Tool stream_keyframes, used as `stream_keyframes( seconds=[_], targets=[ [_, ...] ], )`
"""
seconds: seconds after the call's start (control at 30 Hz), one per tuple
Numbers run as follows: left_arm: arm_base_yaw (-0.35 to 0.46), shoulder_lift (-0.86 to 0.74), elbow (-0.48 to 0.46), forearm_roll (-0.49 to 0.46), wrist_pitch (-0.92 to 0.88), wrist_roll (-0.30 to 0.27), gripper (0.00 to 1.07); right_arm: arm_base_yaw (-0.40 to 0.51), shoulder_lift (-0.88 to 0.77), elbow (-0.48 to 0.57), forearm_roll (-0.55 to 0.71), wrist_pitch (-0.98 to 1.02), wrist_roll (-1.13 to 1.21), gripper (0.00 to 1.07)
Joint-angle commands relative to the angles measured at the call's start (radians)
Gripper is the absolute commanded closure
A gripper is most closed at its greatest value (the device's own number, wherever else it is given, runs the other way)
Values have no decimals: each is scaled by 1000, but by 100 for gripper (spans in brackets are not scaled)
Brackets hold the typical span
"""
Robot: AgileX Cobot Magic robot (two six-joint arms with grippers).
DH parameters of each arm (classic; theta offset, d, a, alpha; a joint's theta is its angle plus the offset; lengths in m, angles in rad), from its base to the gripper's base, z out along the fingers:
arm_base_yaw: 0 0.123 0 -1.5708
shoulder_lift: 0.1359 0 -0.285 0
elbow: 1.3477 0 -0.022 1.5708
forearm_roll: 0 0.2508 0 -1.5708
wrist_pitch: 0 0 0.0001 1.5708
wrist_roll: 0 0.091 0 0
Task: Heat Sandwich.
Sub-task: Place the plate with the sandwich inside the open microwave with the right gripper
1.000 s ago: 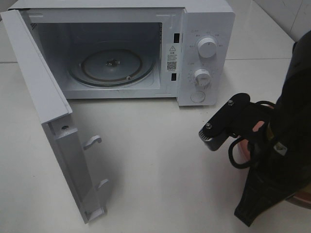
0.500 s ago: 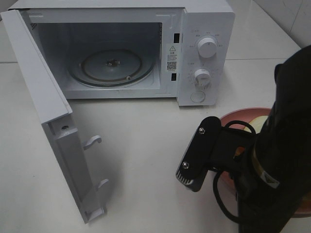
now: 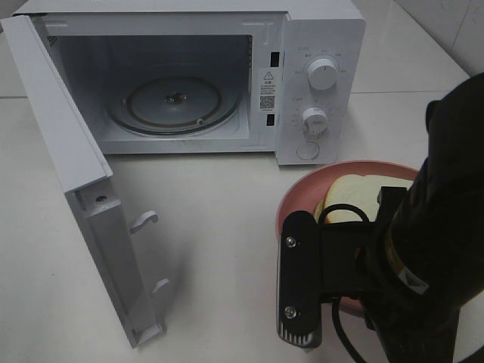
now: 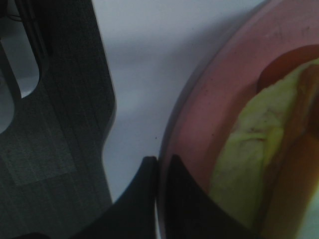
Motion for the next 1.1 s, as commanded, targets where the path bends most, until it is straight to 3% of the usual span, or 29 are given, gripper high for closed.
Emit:
stream_keyframes(
  seconds=[0.03,0.47,0.87,1.1],
  targets=[
    [2,-23,2,1,-15,-6,7,4,-8,1,-25,-38,-115,107],
    [2,-23,2,1,-15,-6,7,-2,-8,1,26,-128,-238,107],
    [2,-23,2,1,-15,-6,7,-131,-8,1,57,-193,-605,107],
    [2,-23,2,1,-15,-6,7,-246,-8,1,198,-225,-937,107]
  ],
)
